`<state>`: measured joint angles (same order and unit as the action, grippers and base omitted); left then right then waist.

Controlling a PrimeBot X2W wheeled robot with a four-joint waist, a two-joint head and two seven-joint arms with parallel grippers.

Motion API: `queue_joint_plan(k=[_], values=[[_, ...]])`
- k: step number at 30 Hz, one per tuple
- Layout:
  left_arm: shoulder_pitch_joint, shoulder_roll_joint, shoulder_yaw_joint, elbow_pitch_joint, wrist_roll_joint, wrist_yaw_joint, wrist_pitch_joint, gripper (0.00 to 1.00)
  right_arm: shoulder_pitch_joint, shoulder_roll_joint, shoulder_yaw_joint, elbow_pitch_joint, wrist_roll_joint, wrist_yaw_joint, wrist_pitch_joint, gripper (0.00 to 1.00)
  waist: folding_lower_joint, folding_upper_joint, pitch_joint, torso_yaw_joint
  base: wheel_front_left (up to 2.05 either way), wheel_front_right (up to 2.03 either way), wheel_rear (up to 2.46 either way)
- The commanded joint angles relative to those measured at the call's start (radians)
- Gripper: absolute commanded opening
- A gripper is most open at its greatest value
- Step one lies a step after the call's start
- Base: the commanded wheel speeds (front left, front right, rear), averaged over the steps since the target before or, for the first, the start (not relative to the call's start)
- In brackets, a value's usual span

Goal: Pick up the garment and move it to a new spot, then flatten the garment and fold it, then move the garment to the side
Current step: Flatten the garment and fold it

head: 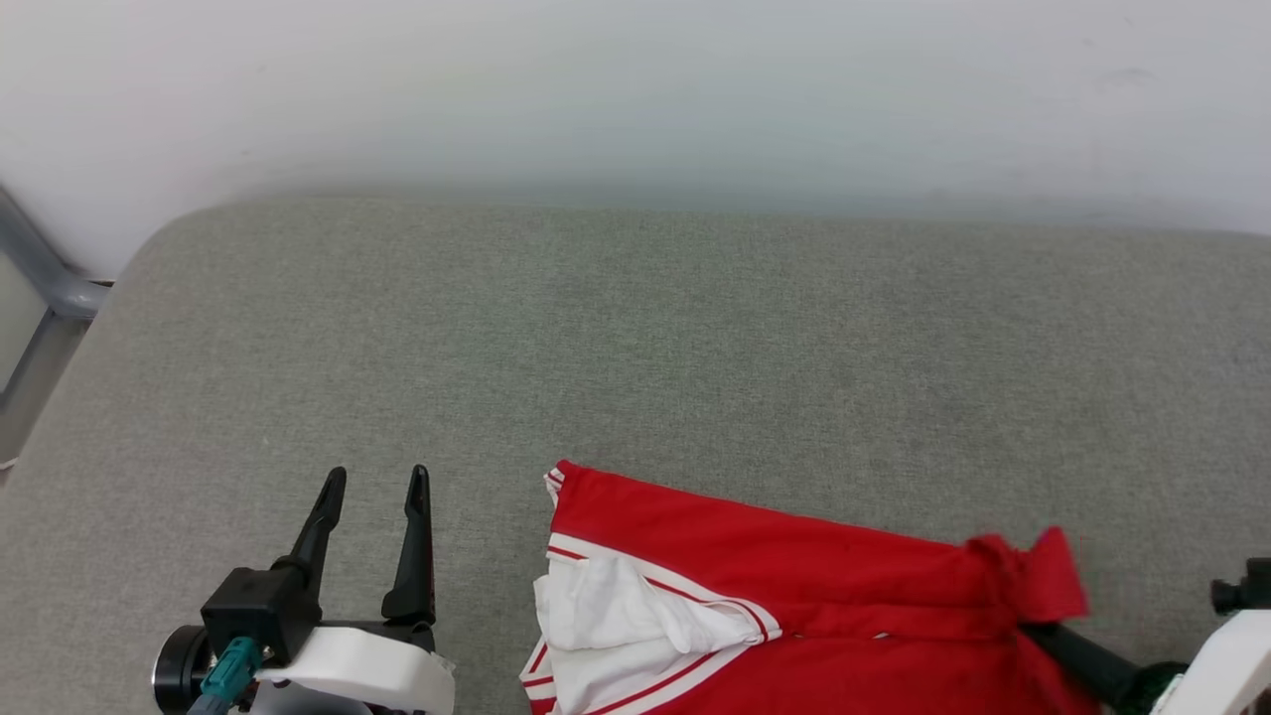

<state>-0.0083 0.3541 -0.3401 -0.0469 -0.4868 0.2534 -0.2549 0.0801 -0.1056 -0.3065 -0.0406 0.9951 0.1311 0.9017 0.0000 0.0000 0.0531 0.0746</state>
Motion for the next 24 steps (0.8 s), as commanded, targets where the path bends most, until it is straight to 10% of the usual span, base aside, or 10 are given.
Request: queue_joint_plan(k=[1, 7, 24], values=[[-0.003, 0.0, 0.0, -0.001, -0.002, -0.005, 0.002, 1.0, -0.002, 0.015, 0.008, -0.009, 0.041, -0.001, 0.008, 0.0, 0.0, 0.0, -0.004, 0.005, 0.0, 0.0, 0.0], [-0.024, -0.001, -0.012, -0.004, -0.004, -0.011, 0.01, 1.0, -0.059, 0.056, 0.122, 0.034, 0.249, -0.001, 0.0, 0.0, 0.0, 0.0, 0.003, 0.031, 0.0, 0.0, 0.0], [-0.092, -0.044, -0.041, 0.016, -0.005, -0.037, 0.001, 1.0, -0.267, 0.055, 0.567, 0.194, 0.292, -0.001, -0.289, 0.0, 0.0, 0.0, 0.11, 0.138, 0.0, 0.0, 0.0]])
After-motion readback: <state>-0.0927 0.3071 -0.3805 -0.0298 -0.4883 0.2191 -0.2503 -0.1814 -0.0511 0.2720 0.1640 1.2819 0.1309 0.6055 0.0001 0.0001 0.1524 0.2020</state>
